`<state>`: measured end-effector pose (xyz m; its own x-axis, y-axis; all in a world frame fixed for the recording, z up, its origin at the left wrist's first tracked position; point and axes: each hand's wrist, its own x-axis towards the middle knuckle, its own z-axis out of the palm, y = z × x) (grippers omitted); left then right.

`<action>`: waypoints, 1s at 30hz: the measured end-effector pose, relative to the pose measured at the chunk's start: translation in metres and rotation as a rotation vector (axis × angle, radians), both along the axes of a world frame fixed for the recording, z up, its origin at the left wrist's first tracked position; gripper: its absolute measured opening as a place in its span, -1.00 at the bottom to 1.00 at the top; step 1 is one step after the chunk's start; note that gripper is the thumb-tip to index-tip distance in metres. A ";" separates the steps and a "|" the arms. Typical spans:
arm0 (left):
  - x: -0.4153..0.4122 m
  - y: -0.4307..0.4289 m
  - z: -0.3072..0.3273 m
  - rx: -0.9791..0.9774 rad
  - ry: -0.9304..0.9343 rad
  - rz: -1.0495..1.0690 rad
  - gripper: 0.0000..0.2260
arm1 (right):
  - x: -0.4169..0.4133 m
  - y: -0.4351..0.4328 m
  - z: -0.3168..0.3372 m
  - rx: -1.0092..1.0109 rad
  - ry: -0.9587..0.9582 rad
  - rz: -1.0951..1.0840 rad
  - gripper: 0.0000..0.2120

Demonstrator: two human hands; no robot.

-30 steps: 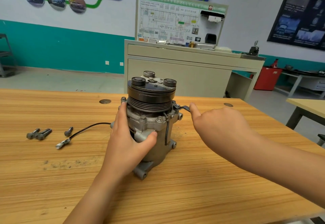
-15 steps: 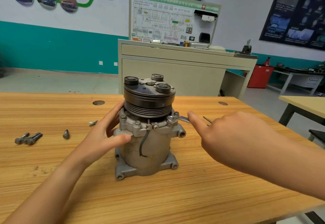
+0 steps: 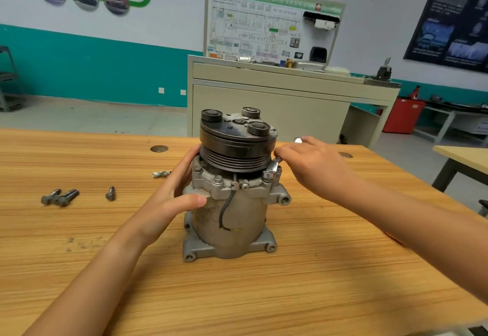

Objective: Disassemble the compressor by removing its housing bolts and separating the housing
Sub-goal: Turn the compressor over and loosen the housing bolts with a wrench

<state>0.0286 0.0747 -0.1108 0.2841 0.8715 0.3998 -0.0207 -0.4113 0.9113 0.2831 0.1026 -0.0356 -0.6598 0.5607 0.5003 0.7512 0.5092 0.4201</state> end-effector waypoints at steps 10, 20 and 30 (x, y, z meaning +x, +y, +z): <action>-0.022 0.016 -0.008 0.096 -0.046 0.532 -0.68 | 0.022 -0.105 0.010 -0.152 0.533 0.095 -0.60; -0.137 0.044 -0.054 0.044 1.392 0.965 -0.77 | 0.024 -0.104 0.000 -0.298 0.021 -0.345 -0.54; -0.176 0.049 -0.068 0.018 1.370 1.028 -0.82 | 0.017 -0.100 0.002 -0.258 -0.020 -0.391 -0.53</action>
